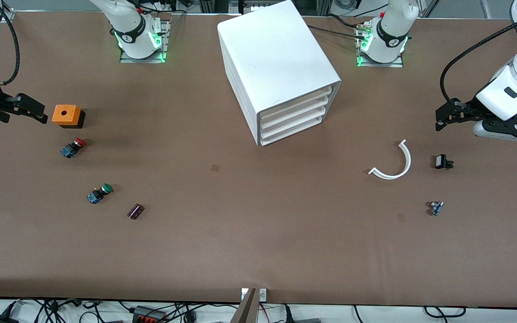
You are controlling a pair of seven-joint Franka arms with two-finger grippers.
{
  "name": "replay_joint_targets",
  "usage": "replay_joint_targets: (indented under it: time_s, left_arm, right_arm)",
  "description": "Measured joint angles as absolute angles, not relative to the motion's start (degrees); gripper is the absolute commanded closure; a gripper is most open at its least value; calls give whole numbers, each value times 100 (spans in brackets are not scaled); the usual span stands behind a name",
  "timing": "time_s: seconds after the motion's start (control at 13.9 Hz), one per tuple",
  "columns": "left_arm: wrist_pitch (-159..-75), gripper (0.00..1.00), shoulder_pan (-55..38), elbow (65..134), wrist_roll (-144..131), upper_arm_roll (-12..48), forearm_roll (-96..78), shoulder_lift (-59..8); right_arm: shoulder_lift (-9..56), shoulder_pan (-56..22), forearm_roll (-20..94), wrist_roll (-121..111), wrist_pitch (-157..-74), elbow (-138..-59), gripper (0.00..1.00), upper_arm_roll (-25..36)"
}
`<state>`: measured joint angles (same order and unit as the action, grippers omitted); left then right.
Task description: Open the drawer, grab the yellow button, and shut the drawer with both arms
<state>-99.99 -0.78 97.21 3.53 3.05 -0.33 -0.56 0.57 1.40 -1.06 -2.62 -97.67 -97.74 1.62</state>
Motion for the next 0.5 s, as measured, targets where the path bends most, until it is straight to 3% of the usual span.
replay_joint_targets:
  time_s: [0.22, 0.5]
  left_arm:
    - [-9740, 0, -89, 9721, 353, 372, -42, -88]
    - [-9090, 0, -298, 9721, 362, 420, -102, -271]
  right_arm:
    - [255, 78, -96, -268, -9773, -9791, 0, 130]
    - [471, -554, -91, -242, -10056, -9790, 0, 88]
